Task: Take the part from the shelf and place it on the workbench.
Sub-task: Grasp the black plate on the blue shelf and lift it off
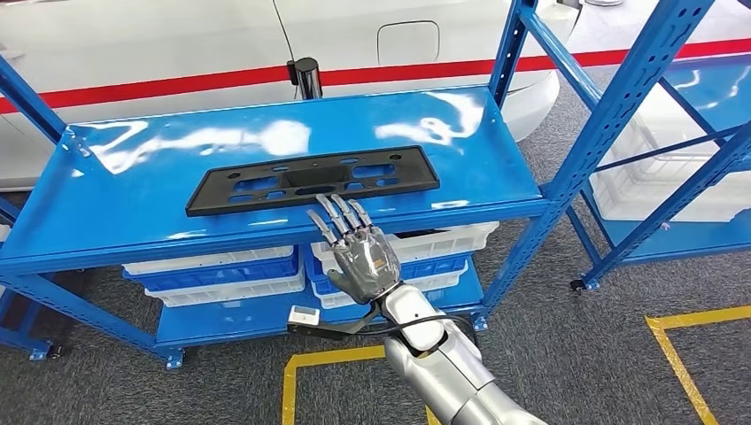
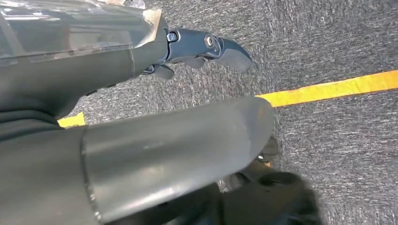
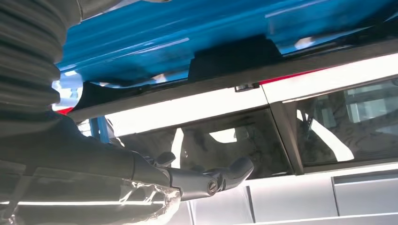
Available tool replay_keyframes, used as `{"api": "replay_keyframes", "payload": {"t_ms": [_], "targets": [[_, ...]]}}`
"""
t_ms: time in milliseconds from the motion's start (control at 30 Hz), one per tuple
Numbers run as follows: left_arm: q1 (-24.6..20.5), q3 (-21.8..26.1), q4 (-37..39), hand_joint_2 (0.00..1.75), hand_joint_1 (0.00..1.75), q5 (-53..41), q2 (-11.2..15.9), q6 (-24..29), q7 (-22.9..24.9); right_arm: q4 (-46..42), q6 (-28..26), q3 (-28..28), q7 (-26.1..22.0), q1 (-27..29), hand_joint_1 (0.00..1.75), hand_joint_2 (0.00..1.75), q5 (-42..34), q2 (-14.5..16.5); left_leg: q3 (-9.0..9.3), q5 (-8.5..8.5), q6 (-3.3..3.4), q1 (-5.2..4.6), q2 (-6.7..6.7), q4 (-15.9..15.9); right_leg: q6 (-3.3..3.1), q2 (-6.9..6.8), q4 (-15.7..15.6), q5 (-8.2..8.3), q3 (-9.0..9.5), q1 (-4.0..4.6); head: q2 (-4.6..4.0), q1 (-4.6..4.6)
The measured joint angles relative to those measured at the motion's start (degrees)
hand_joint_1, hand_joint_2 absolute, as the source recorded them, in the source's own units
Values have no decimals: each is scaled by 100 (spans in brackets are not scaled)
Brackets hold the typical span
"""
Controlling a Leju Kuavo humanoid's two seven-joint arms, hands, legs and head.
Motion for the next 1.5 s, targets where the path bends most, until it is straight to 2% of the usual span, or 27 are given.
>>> {"api": "replay_keyframes", "payload": {"t_ms": [33, 67, 100, 167, 200, 267, 367, 433, 500, 533, 567, 600, 633, 700, 767, 900, 967, 1033, 1067, 1100, 1133, 1200, 1233, 1300, 1400, 1433, 1500], "targets": [[4, 2, 0, 0, 0, -1, 1, 0, 0, 7, 1, 0, 0, 6, 0, 175, -1, 2, -202, -76, -17, 9, 0, 304, -14, 1, 1, -14, 14, 5, 0, 0], [9, 4, 0, 0, 0, -1, 2, 2, 0, 15, 3, 0, 0, 13, 0, 175, -1, 2, -331, -43, -24, 16, 1, 442, -22, 6, 2, -30, 31, 9, 0, -1], [12, 5, 0, 0, 0, 0, 4, 4, 0, 21, 5, 0, 0, 19, 0, 175, -1, 2, -346, 107, -20, 22, 1, 351, -21, 14, 2, -47, 55, 10, 0, -1], [12, 8, 0, 0, 0, 1, 13, 10, 0, 26, 8, 0, 0, 23, 0, 175, -1, 7, -100, 574, 21, 26, 2, -325, 4, 33, 0, -88, 119, 10, 0, 0], [9, 9, 0, 0, 0, 0, 18, 11, 0, 27, 8, -1, 0, 21, 0, 175, -1, 11, 52, 737, 49, 16, 2, -671, 29, 40, 1, -112, 143, 27, 0, 1], [4, 9, 0, 0, 0, -2, 25, 13, 1, 28, 8, -2, 3, 17, 0, 175, -1, 19, 203, 838, 108, -18, -2, -1016, 87, 47, 0, -149, 160, 49, 0, 7], [1, 11, 0, 0, 0, -22, 20, 14, 2, 28, 0, -4, 27, 15, 0, 175, 37, 30, 243, 830, 216, -46, -3, -1069, 184, 41, 19, -192, 148, 55, 0, 9], [-4, 12, 0, 0, 0, -42, 16, 15, 1, 29, -9, -8, 51, 8, 0, 175, 70, 35, 304, 845, 300, -32, 7, -1126, 202, 30, 371, -351, -29, 59, 0, 15], [-9, 13, 0, 0, 0, -49, 18, 15, 2, 36, -15, -15, 63, 19, 0, 175, 74, 23, 330, 822, 352, -37, 10, -1136, 176, 25, 1128, -631, -442, 49, 0, 17], [-11, 14, 0, 0, 0, -51, 19, 15, 2, 43, -16, -20, 66, 33, 0, 175, 74, 14, 339, 809, 360, -41, 5, -1135, 180, 24, 1481, -732, -654, 46, 0, 16], [-10, 15, 0, 0, 0, -52, 19, 15, 2, 50, -16, -24, 66, 46, 0, 175, 74, 4, 351, 793, 362, -42, -1, -1133, 204, 24, 1673, -754, -788, 46, 0, 16], [-8, 16, 0, 0, 0, -52, 16, 14, 2, 55, -16, -27, 66, 54, 0, 175, 74, -2, 371, 774, 356, -43, -10, -1132, 246, 23, 1635, -681, -803, 46, 0, 16], [-8, 17, 0, 0, 0, -52, 12, 14, 2, 58, -16, -30, 66, 57, 0, 175, 74, -6, 402, 751, 344, -42, -18, -1130, 296, 19, 1362, -527, -695, 42, 0, 16], [-8, 19, 0, 0, 0, -52, 3, 14, 2, 60, -16, -32, 66, 53, 0, 175, 76, -7, 467, 684, 297, -58, -31, -1116, 350, -6, 531, -167, -302, 36, 0, 17], [-9, 20, 0, 0, 0, -55, 2, 16, 2, 61, -15, -33, 67, 51, 0, 175, 80, -6, 499, 621, 240, -83, -34, -1097, 286, -24, 71, -1, -75, 35, 0, 11], [-14, 24, -2, 0, 0, -59, 8, 23, -2, 58, -5, -37, 72, 48, 0, 175, 95, 3, 484, 502, 113, -43, -19, -1000, 98, -6, 1, -10, -3, 14, 0, 7], [-14, 25, -2, 0, 0, -67, 8, 23, -9, 56, 13, -39, 79, 43, 0, 175, 115, 16, 246, 253, 48, -18, -9, -495, 24, -5, -19, -37, 61, -11, 0, 1], [-11, 25, -1, 0, 0, -84, 5, 20, -14, 63, 59, -43, 97, 33, 0, 175, 158, 27, -190, -29, 3, 2, -7, 282, -21, -7, -18, -70, 96, -6, 0, -1], [-8, 25, 0, 0, 0, -93, 6, 18, -15, 75, 94, -46, 113, 18, 0, 175, 188, 33, -371, -60, -11, 11, -6, 533, -29, -4, -17, -84, 112, -3, 0, -1], [-8, 25, 0, 0, 0, -99, 7, 16, -16, 96, 134, -49, 136, -13, 0, 175, 221, 43, -451, 31, -16, 19, -5, 565, -31, 3, -16, -101, 132, -2, 0, -1], [-10, 25, -1, 0, 0, -106, 9, 15, -16, 121, 168, -51, 161, -56, 0, 175, 249, 56, -417, 225, -9, 25, -4, 371, -24, 14, -16, -119, 159, -3, 0, -1], [-18, 26, -1, 0, 0, -112, 18, 13, -18, 169, 221, -54, 197, -174, 0, 175, 290, 90, -108, 692, 34, 25, -2, -414, 14, 37, -16, -164, 221, 4, 0, 0], [-27, 26, -1, 0, 0, -116, 21, 13, -19, 189, 234, -56, 207, -232, 0, 175, 295, 104, 48, 818, 61, 17, -4, -743, 44, 45, -14, -187, 239, 22, 0, 2], [-39, 25, -1, 0, 0, -120, 25, 13, -22, 227, 247, -65, 221, -322, 0, 175, 300, 120, 189, 852, 115, -17, -9, -1013, 107, 50, -15, -220, 246, 49, 0, 8], [-40, 26, 0, 0, 0, -122, 14, 13, -27, 273, 249, -81, 230, -373, 0, 175, 305, 149, 247, 857, 226, -29, -10, -1082, 200, 40, 37, -274, 215, 54, 0, 9], [-42, 26, -1, 0, 0, -123, 12, 13, -29, 285, 249, -86, 232, -387, 0, 175, 306, 158, 278, 866, 270, -24, -6, -1115, 207, 34, 198, -349, 134, 56, 0, 12], [-50, 27, -2, 0, 0, -138, 10, 10, -33, 328, 248, -91, 235, -421, 0, 175, 302, 156, 322, 857, 333, -29, -1, -1147, 178, 22, 878, -603, -235, 49, -1, 14]]}}
